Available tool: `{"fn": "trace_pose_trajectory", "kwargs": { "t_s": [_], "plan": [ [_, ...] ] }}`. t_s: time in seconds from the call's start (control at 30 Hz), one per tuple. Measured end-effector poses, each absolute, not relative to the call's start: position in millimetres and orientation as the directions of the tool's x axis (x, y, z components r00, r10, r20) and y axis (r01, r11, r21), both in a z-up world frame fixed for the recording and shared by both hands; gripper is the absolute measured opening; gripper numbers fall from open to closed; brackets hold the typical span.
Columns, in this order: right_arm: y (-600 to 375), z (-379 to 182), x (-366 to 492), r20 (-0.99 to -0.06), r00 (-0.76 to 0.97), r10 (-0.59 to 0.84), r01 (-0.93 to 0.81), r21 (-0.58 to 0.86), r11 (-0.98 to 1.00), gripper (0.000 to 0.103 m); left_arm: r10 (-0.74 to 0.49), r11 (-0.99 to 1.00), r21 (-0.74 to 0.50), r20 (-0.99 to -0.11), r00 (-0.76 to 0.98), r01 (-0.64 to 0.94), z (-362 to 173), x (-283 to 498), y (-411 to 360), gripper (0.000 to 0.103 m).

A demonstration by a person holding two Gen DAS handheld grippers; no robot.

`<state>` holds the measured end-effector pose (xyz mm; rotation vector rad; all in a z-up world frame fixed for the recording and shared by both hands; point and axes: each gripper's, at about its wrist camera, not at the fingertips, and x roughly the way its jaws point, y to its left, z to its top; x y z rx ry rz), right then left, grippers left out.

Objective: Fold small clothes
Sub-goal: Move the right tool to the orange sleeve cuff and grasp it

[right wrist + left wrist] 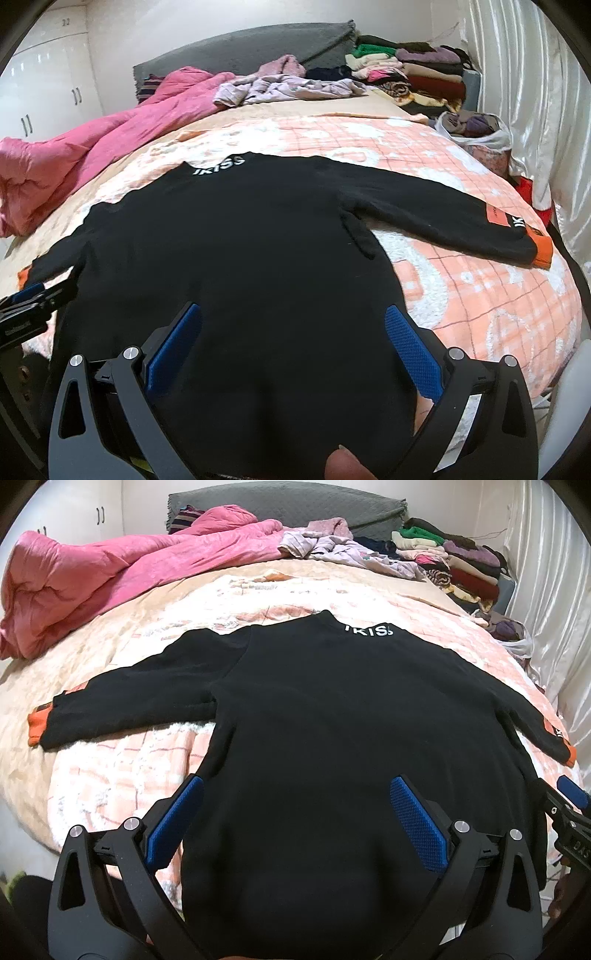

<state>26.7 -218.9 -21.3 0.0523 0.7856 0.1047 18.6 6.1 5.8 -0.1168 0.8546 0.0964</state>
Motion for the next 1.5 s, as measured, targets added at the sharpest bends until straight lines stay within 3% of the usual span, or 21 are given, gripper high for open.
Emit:
{"fn": "trace_pose_trajectory", "kwargs": {
  "t_s": [0.9,1.5],
  "plan": [
    [-282,-26,92,-0.716,0.698,-0.009,0.094,0.079,0.992,0.099,0.06,0.983,-0.063,-0.773,0.632,-0.171,7,101,29,0.095],
    [-422,-67,113,-0.811,0.564,-0.157,0.48,0.168,0.861,0.099,0.045,0.988,-0.05,-0.806,0.59,-0.145,-3,172,24,0.095]
  ]
}}
